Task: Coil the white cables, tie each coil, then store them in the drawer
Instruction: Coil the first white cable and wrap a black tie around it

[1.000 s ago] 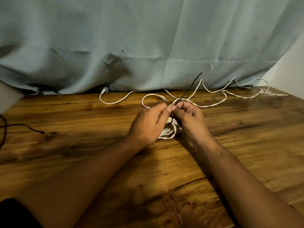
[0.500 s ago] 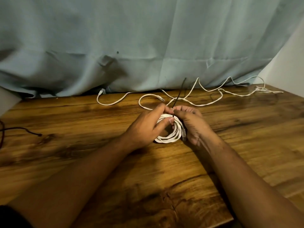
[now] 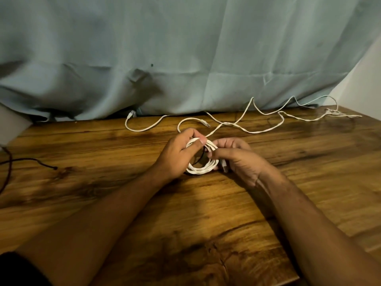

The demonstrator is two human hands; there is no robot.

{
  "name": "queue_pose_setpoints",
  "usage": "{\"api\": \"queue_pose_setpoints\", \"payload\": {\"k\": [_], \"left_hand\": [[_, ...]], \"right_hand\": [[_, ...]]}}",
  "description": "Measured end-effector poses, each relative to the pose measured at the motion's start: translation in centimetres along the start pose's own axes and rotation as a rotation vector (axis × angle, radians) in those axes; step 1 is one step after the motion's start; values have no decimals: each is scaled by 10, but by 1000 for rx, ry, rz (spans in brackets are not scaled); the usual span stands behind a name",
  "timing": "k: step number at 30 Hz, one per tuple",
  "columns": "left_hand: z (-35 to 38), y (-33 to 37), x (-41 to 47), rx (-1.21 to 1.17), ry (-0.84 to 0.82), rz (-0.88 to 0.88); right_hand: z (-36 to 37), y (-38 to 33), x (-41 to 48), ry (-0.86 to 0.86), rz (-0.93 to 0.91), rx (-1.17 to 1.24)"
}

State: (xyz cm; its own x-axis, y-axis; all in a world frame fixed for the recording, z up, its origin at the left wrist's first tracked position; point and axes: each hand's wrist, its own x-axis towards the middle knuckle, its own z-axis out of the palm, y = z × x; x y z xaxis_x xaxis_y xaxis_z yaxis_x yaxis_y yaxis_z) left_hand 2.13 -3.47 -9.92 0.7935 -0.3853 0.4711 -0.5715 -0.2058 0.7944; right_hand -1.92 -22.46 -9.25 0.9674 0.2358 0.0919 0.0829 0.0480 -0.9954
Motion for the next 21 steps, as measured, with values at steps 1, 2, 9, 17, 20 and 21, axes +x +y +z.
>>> {"api": "queue_pose_setpoints", "payload": {"k": [1, 2, 9, 17, 20, 21], "left_hand": [[1, 1, 0, -16, -2, -4], [3, 1, 0, -35, -5, -11], [6, 4, 2, -83, 39, -50], [8, -1, 3, -41, 34, -65], [8, 0, 0, -12, 13, -62], [9, 0, -1, 25, 1, -46]], "right_hand": [[2, 2, 1, 16, -9, 22], [4, 3, 2, 28, -17, 48], [12, 7, 5, 97, -115, 55], [12, 7, 8, 340, -526, -467], [11, 6, 7, 357, -511, -528], [11, 5, 6, 360, -484, -496]]}}
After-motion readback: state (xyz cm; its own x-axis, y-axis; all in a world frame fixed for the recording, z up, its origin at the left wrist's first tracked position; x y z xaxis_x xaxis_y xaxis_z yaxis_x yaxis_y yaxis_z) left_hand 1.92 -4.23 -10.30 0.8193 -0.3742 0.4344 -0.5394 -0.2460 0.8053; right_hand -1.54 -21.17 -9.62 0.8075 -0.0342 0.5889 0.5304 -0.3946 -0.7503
